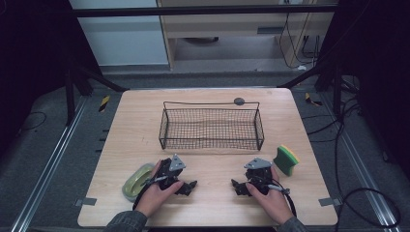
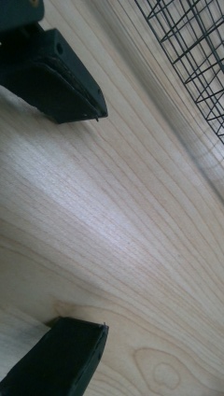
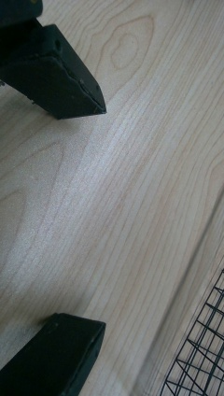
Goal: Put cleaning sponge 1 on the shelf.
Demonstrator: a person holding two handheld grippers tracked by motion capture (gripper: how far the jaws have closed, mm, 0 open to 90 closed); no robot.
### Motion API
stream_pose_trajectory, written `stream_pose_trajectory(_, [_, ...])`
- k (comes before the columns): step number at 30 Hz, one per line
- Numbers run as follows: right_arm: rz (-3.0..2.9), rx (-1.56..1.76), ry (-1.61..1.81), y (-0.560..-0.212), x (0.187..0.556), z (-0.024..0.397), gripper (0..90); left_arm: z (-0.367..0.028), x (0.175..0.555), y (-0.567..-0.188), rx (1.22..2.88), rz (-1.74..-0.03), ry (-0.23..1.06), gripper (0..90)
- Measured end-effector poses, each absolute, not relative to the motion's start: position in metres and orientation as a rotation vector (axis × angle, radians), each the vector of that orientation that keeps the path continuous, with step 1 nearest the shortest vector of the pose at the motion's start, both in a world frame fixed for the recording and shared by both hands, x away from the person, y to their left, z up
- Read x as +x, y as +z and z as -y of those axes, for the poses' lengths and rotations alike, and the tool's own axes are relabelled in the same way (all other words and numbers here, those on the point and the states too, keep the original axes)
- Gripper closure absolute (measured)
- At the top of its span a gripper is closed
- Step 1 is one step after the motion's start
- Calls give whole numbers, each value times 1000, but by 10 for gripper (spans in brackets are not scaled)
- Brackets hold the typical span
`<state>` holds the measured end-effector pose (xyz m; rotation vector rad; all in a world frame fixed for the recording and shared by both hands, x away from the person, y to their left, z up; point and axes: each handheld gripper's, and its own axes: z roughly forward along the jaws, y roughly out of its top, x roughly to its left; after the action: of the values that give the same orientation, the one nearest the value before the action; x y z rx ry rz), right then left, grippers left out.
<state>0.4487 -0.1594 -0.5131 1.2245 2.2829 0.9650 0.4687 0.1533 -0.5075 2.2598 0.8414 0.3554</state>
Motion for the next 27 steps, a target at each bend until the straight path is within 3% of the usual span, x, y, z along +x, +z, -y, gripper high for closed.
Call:
stream_pose_trajectory(9, [-2284,1220,971,-513,453,158,4,-156,465,-488,2248,-811,320,33])
stream_pose_trajectory(15, [-2286,1212,965,-513,453,159,6,-163,461,-451,2412,-778,427,47])
stream_pose_trajectory(18, [-2293,1207,968,-513,452,160,6,-181,468,-426,2453,-844,466,81])
stream_pose_trajectory(27, [-2303,1201,969,-513,453,161,5,-226,491,-401,2453,-1000,484,71])
